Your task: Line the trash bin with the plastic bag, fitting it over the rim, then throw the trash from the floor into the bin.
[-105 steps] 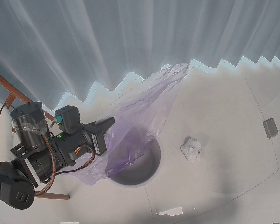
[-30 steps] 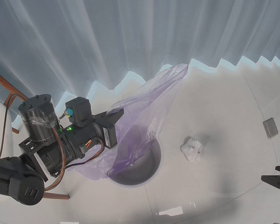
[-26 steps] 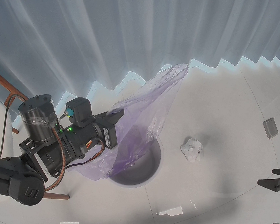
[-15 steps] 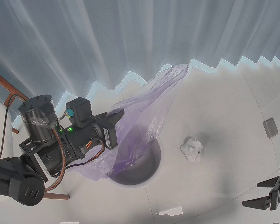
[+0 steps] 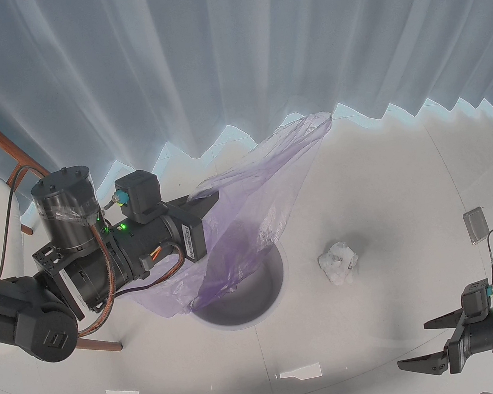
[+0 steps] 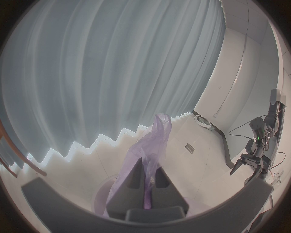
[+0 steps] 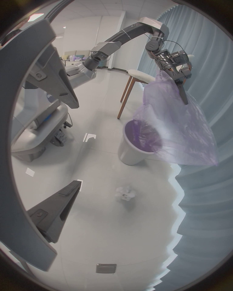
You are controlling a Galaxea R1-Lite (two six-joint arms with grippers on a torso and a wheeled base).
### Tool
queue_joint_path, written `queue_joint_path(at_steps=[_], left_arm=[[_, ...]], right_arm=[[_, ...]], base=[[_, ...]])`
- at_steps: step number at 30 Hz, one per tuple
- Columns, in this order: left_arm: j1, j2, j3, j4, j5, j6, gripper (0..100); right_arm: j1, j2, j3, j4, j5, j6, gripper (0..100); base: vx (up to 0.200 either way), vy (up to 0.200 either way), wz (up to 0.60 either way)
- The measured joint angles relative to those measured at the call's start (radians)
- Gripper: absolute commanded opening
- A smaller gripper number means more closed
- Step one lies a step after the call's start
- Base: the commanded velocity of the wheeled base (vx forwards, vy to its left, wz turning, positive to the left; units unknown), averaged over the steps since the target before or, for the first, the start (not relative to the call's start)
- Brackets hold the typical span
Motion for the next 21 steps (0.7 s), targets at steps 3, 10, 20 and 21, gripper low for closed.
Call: queue_joint_path(at_steps=[3, 10, 20, 21], left_arm=[[0.000, 0.000, 0.000, -0.001, 0.000, 0.000, 0], [-0.013, 0.002, 0.000, -0.004, 0.000, -0.001, 0], [-0.027, 0.005, 0.000, -0.005, 0.002, -0.001, 0], [-0.027, 0.007, 0.000, -0.005, 0.003, -0.001, 0]], right_arm=[[0.001, 0.055, -0.003, -0.087, 0.000, -0.024, 100], [0.008, 0.205, -0.009, -0.293, -0.002, -0.081, 100], [0.099, 0.379, -0.113, -0.345, -0.015, -0.099, 100], [0.107, 0.393, -0.126, -0.346, -0.017, -0.099, 100]], base=[[0.000, 0.000, 0.00], [0.000, 0.000, 0.00], [0.000, 0.000, 0.00], [0.000, 0.000, 0.00]])
